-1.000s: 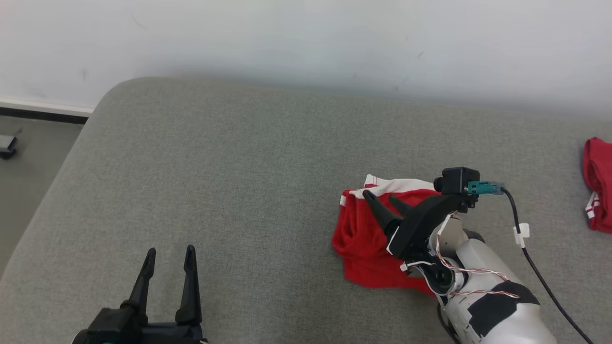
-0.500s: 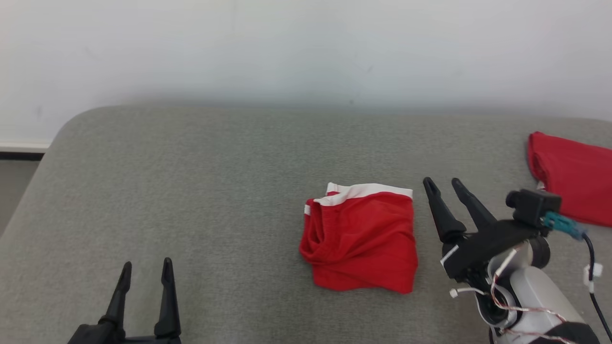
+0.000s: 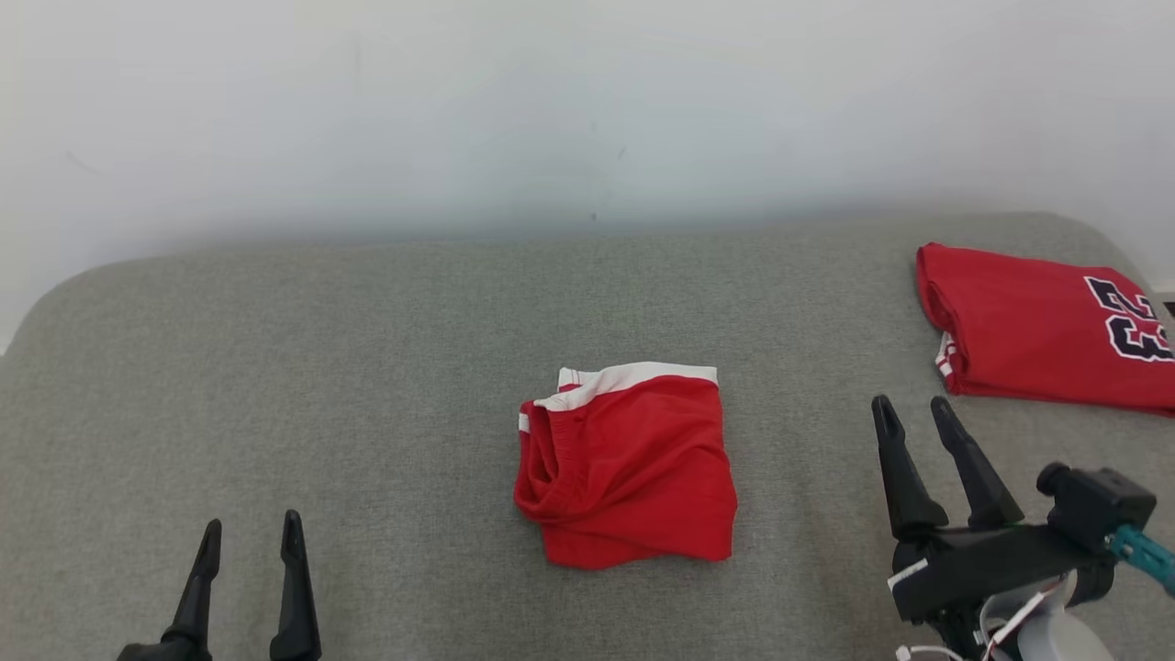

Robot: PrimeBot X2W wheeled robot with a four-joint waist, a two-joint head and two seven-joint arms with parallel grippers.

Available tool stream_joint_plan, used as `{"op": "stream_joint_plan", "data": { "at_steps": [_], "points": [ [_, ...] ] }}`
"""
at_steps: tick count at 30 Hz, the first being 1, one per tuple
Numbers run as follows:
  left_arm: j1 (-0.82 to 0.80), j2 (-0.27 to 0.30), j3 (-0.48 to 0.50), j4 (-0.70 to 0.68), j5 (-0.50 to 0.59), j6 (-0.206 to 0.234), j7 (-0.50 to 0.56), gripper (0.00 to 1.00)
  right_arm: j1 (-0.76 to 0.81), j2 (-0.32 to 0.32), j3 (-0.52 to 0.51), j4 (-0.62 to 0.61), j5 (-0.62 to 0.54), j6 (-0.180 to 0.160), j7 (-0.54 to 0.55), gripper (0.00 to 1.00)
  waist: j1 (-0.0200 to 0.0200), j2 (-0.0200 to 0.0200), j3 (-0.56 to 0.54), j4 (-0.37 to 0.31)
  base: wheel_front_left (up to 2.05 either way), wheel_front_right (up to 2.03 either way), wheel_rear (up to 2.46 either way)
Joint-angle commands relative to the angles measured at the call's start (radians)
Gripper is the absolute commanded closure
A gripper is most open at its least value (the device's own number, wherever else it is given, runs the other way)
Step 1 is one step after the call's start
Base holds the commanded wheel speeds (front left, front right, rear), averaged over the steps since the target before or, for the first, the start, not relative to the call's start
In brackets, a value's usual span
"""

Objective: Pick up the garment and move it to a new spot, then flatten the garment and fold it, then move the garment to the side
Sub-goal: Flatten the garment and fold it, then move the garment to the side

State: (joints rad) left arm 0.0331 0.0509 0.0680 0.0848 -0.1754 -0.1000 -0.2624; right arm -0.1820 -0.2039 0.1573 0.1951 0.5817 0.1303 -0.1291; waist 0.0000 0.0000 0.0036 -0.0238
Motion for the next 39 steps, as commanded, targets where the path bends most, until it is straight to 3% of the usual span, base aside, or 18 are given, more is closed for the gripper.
{"op": "stream_joint_plan", "data": {
  "at_steps": [1,8,19,39],
  "points": [
    [0.013,-0.001,0.009,-0.005,0.005,-0.001,-0.003,0.00,0.035,0.012,-0.016,-0.026,-0.023,0.000,-0.007,0.00,0.0000,0.0000,-0.010,-0.016,0.00,0.00,0.00],
    [0.032,-0.001,0.020,-0.010,0.006,-0.001,-0.003,0.00,0.132,0.043,-0.042,-0.100,-0.122,0.000,-0.032,0.00,0.0000,0.0000,-0.018,-0.032,0.00,0.00,0.00],
    [0.064,0.007,0.032,0.006,0.026,-0.007,-0.003,0.00,0.227,0.110,-0.090,-0.133,-0.163,0.000,-0.049,0.00,0.0000,0.0000,-0.026,-0.026,0.00,0.00,0.00],
    [0.086,0.038,0.024,-0.003,0.047,-0.003,-0.003,0.00,0.270,0.137,-0.098,-0.137,-0.317,0.000,-0.075,0.00,0.0000,0.0000,-0.034,0.003,0.00,0.00,0.00]
  ]
}}
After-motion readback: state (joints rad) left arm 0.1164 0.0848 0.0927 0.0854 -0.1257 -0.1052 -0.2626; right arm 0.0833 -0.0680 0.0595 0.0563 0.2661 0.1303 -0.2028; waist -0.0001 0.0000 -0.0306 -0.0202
